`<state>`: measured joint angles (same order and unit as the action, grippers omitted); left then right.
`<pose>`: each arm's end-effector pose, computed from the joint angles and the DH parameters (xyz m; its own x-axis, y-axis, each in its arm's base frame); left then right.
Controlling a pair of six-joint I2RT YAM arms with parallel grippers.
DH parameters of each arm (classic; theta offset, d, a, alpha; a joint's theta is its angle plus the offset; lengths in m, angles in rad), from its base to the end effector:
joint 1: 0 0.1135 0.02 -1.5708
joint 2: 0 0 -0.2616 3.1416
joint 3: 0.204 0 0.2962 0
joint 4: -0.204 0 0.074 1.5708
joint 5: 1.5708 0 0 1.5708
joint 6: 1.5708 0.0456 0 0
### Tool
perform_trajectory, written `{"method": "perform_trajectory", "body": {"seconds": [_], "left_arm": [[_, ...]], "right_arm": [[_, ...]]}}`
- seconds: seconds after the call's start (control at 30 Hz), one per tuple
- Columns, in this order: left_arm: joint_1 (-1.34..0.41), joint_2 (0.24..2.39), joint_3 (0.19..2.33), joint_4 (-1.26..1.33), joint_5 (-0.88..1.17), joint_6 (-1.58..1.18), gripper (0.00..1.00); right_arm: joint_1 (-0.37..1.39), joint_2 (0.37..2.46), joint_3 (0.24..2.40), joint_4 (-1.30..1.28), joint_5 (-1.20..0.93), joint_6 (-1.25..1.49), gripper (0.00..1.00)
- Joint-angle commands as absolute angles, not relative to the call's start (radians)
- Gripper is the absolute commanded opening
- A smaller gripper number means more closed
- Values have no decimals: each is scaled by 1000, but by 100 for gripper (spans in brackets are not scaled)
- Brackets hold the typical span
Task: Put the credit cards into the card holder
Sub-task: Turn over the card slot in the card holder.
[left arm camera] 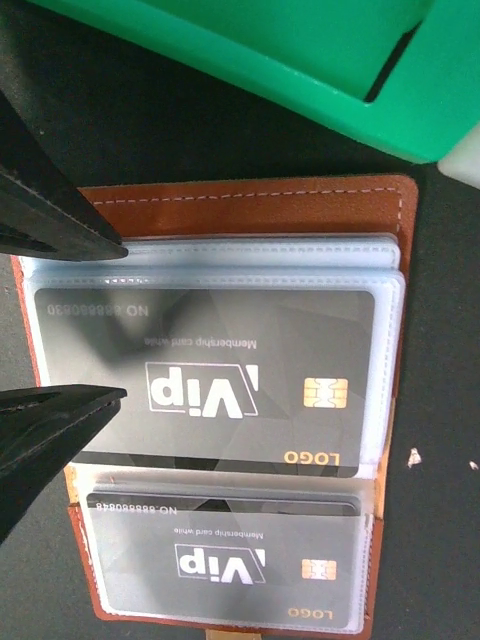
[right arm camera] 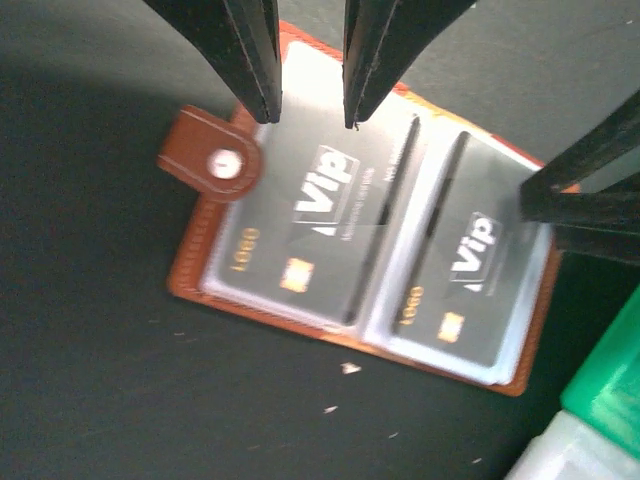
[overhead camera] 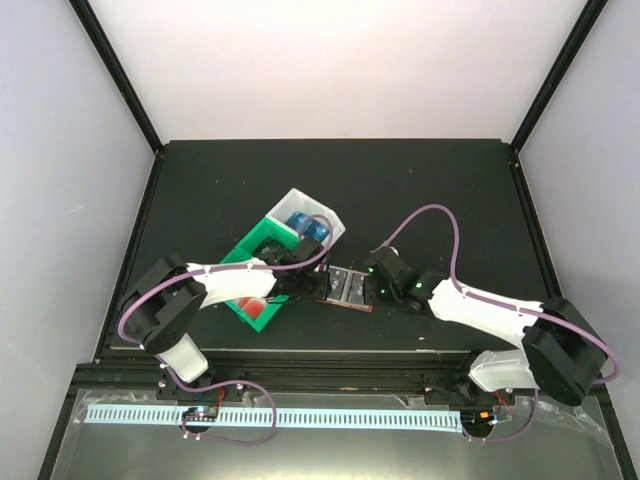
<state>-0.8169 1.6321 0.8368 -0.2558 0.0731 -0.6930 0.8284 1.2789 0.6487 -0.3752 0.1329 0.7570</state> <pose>0.2312 -0.2511 0.1058 -0.9374 0.0676 -0.3416 0.1989 0.9091 -0.3660 0.1926 0.2010 0.1409 -0.8836 0.0439 -0.4663 -0.1040 0.9524 0.2866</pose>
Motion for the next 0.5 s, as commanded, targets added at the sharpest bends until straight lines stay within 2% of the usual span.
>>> {"method": "perform_trajectory", "body": {"seconds": [0.0,0.47], "left_arm": [[-798,1634,817,-206,116,-719,36],[-773,1629,783,-165,165,-733,37]], "right_arm": [[846,1351,689,-293,26,727,20],[853,1552,764,-170,-119,719,17]]}}
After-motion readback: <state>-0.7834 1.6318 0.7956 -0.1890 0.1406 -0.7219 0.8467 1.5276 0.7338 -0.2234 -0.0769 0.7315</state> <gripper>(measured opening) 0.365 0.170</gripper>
